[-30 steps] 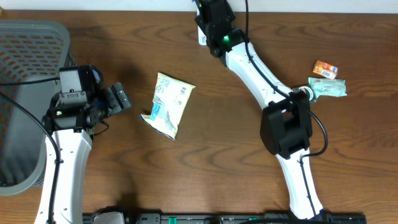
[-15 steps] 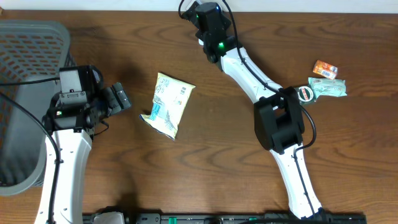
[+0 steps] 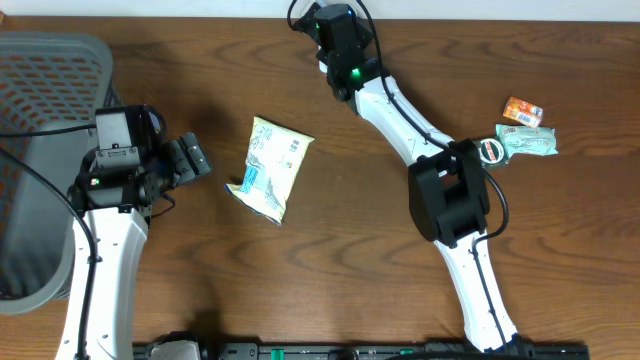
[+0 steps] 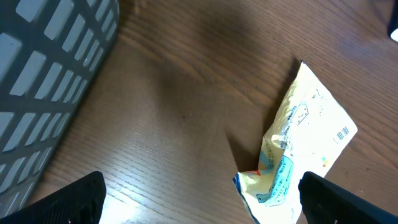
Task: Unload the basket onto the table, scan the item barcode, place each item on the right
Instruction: 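Hold the Kleenex pack up to the white scanner, then carry the Kleenex pack right and release it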
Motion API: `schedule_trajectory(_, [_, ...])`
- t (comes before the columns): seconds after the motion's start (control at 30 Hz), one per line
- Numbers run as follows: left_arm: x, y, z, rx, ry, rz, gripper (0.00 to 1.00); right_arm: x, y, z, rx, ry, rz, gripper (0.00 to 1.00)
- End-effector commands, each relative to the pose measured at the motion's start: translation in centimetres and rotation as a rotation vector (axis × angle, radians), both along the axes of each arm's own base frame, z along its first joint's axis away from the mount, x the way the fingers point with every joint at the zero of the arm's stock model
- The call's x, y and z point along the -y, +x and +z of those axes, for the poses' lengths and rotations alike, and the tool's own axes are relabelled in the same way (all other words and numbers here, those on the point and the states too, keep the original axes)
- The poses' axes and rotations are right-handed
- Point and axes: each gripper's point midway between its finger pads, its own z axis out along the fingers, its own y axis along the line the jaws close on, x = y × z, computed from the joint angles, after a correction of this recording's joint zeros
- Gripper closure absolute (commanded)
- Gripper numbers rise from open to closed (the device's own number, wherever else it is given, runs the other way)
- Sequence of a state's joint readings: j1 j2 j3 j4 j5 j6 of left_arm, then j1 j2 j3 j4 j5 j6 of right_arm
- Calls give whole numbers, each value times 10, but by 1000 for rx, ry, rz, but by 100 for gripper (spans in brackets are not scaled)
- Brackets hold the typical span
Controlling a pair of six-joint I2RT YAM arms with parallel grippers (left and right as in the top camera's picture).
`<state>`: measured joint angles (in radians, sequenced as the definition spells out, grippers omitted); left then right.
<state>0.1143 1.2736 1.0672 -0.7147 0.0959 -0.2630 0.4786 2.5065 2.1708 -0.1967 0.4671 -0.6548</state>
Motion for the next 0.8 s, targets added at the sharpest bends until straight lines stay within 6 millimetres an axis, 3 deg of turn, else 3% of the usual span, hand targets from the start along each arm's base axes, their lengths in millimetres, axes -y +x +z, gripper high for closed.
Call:
schedule_trajectory(0.0, [-1,0,-1,-4,1,5,2,20,3,13,29,26,-86,99])
schedule_trajectory(0.13, [-1,0,-1,-4,1,5,2,25,0,28,21,107,-106,99])
schedule_trajectory(0.27, [-1,0,-1,-4,1,5,2,7,-14,46,-41,229,-23,99])
schedule_trajectory(0.43, [-1,0,-1,-4,1,5,2,-24,-48,63,-198,411,123,99])
schedule_trajectory(0.67, [-1,0,-1,-4,1,5,3,-25,-93,102,-336,590,117,99])
schedule_trajectory(0.77, [-1,0,-1,-4,1,5,2,-16,-118,119,-417,668,78,99])
